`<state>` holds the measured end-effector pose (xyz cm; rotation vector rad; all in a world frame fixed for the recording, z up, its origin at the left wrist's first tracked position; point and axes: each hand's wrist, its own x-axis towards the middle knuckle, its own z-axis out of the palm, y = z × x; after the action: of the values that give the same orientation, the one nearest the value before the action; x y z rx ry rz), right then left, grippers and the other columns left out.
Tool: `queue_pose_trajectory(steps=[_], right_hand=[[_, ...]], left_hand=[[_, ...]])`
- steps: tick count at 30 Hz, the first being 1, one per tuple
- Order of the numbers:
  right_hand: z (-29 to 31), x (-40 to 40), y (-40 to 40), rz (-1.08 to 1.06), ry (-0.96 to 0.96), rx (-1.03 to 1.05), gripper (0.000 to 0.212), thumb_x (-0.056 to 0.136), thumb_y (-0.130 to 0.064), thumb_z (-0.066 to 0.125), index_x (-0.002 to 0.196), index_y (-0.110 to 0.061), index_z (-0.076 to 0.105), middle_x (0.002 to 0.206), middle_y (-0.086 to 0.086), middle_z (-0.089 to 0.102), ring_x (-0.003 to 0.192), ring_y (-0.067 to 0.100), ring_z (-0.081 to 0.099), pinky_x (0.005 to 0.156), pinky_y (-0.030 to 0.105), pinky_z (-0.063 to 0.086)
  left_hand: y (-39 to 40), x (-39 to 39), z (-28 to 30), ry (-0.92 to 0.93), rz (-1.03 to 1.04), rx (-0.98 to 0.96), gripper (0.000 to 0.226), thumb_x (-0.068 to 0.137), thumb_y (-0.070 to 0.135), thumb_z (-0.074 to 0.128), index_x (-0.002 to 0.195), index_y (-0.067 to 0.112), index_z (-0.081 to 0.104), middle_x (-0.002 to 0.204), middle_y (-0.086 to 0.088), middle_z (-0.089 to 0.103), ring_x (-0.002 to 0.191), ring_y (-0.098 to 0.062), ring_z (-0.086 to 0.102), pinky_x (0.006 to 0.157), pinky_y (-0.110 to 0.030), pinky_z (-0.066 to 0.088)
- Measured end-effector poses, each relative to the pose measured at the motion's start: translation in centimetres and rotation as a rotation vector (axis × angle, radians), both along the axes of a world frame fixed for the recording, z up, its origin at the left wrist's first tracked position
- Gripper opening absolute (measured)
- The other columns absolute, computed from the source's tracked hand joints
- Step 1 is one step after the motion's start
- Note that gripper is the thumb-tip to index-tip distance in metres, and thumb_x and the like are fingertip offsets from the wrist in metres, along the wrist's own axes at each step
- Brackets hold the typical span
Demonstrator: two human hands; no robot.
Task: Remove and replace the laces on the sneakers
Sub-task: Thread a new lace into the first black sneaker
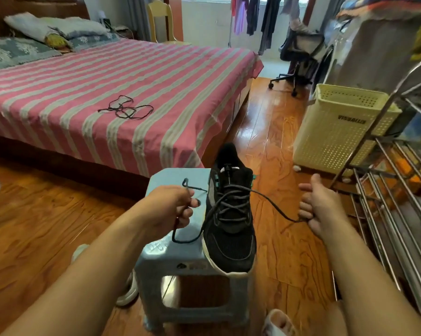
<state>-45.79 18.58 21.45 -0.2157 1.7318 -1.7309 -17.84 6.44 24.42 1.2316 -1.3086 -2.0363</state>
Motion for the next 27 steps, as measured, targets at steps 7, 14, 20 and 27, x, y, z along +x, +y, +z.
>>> queue_pose_trajectory(steps=[7,14,20,27], right_hand=[[4.8,8.1,0.5,0.389,-0.286,-0.547,0.037,0.108,-0.036,0.034,0.098,-0.008,0.056,0.061,-0.001,0.034,0.044,0.008,0.028,0.038,0.021,0.025],[5.5,6.3,0.1,0.219,-0.600,-0.735,0.018,0.100,-0.025,0.045,0.094,-0.011,0.054,0.062,-0.005,0.032,0.043,0.005,0.027,0.036,0.017,0.026],[2.8,-5.1,2.6,-0.262,-0.332,-0.559,0.028,0.108,-0.036,0.037,0.094,-0.018,0.054,0.062,-0.008,0.027,0.048,0.007,0.020,0.037,0.021,0.020],[2.8,2.2,2.2,0.360,0.331,-0.070,0.037,0.105,-0.041,0.043,0.111,-0.016,0.069,0.061,-0.005,0.040,0.047,0.009,0.031,0.042,0.026,0.022]], left_hand=[[5.2,-2.8,2.5,0.038,-0.084,-0.764,0.059,0.097,-0.009,0.048,0.135,0.036,0.054,0.101,0.002,0.073,0.067,0.001,0.063,0.063,-0.017,0.054],[7.2,-4.2,0.3,-0.177,-0.417,-1.112,0.023,0.105,0.029,0.053,0.124,0.036,0.064,0.097,0.011,0.071,0.092,-0.006,0.066,0.082,-0.029,0.055],[5.6,-2.0,-0.3,-0.641,-0.773,-1.434,0.028,0.105,0.045,0.047,0.106,0.030,0.070,0.097,0.014,0.064,0.090,-0.009,0.060,0.078,-0.038,0.053],[4.9,-3.7,0.0,-0.268,-0.057,-1.011,0.015,0.096,0.031,0.069,0.105,0.033,0.080,0.099,0.022,0.074,0.098,0.007,0.066,0.083,-0.011,0.051]])
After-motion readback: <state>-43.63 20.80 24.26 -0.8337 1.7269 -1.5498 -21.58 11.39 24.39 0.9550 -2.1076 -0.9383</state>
